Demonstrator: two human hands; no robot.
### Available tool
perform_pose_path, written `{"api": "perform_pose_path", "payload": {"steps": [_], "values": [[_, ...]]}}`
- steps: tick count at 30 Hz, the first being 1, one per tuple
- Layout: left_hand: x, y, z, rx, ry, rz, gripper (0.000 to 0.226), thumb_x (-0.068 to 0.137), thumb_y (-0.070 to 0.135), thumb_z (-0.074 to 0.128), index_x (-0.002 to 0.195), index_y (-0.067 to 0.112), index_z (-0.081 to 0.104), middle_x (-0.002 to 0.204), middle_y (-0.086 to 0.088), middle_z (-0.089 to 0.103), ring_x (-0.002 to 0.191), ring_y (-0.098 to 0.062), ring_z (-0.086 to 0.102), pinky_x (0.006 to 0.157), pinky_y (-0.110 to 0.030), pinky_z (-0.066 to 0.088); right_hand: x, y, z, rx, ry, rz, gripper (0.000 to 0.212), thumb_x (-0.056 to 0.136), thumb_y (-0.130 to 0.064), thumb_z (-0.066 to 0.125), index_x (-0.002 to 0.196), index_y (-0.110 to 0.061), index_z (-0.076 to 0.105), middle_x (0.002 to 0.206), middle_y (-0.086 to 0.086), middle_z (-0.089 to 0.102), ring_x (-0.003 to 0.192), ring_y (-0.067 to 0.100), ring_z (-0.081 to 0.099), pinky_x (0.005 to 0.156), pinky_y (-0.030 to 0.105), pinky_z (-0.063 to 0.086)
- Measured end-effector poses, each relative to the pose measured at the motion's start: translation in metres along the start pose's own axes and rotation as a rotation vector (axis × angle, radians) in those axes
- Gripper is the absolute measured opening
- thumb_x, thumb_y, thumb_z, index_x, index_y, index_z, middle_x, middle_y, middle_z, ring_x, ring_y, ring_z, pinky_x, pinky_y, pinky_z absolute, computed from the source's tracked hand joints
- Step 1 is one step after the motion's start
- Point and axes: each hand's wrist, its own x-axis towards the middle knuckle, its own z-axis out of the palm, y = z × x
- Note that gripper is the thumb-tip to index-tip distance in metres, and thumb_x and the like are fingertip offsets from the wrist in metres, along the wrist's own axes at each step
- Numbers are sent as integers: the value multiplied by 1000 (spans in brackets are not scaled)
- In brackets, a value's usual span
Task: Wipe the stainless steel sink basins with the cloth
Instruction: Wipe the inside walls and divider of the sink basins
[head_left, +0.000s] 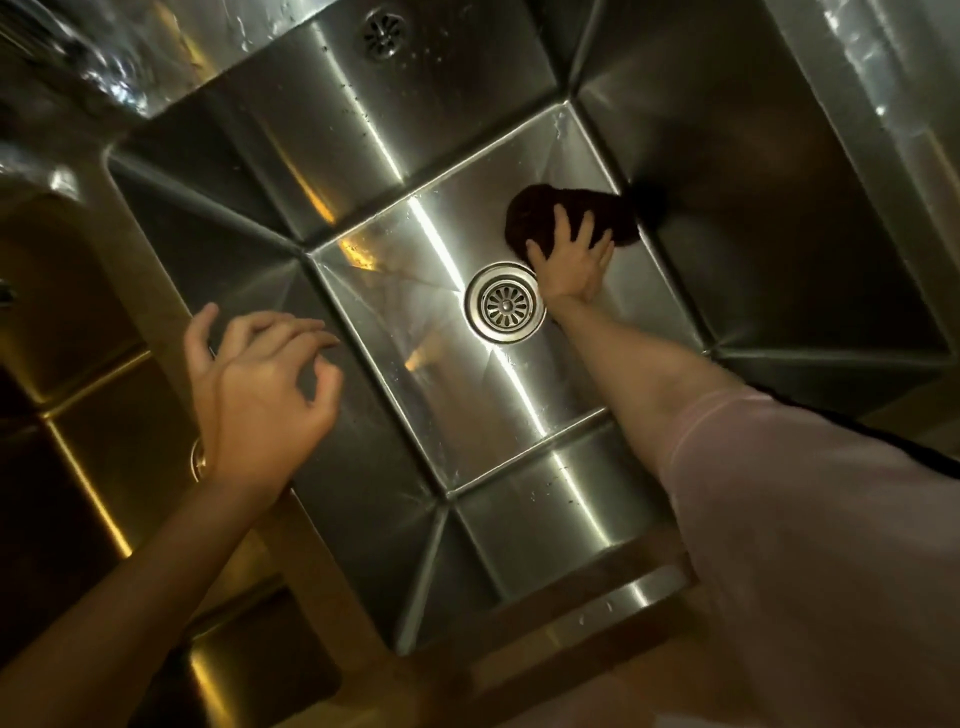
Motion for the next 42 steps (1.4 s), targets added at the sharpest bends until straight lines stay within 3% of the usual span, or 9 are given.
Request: {"api": "perform_pose_path", "payload": {"steps": [7,12,16,23,28,33,42], "values": [[-1,-3,2,23,26,5,31,91,25,46,101,12,72,105,-5,72,112,-24,57,113,-49,19,67,-7,-33,-73,-108,-280,66,92,-54,47,149,-32,23,157,12,18,143,45,15,119,51,12],[0,-4,2,8,23,4,32,91,26,46,100,13,73,106,-4,72,113,-24,57,114,-45,17,44,12,-30,-115,-83,-342,67,92,-57,45,149,-29,26,153,16,25,140,42,24,120,46,11],[0,-3,1,-3,9,0,34,90,26,44,99,12,74,106,-5,72,114,-24,57,115,-48,17,37,22,-27,-191,-118,-411,67,93,-54,46,151,-28,23,156,17,20,142,45,18,121,47,9],[0,-5,1,-26,16,4,34,90,26,44,96,13,75,105,-3,72,114,-23,58,116,-49,16,128,-22,-63,-379,-230,-625,73,88,-60,51,148,-33,20,157,13,18,140,42,26,117,51,17],[0,-4,0,-34,17,4,34,89,25,45,95,12,75,105,-3,73,114,-24,58,116,-50,18,99,-4,-48,-342,-172,-580,73,90,-59,47,150,-29,19,155,17,20,139,43,26,118,50,15],[1,-3,-1,-42,27,4,32,88,24,46,94,12,76,104,-2,73,113,-24,59,115,-52,20,65,26,-39,-292,-218,-597,70,91,-55,49,150,-30,21,157,15,17,143,43,17,119,50,15],[0,-5,1,-44,46,4,32,89,24,46,94,12,76,104,-2,73,112,-23,59,114,-51,21,110,-30,-47,-262,-195,-526,71,91,-61,43,151,-34,16,159,11,14,144,41,16,118,51,15]]}}
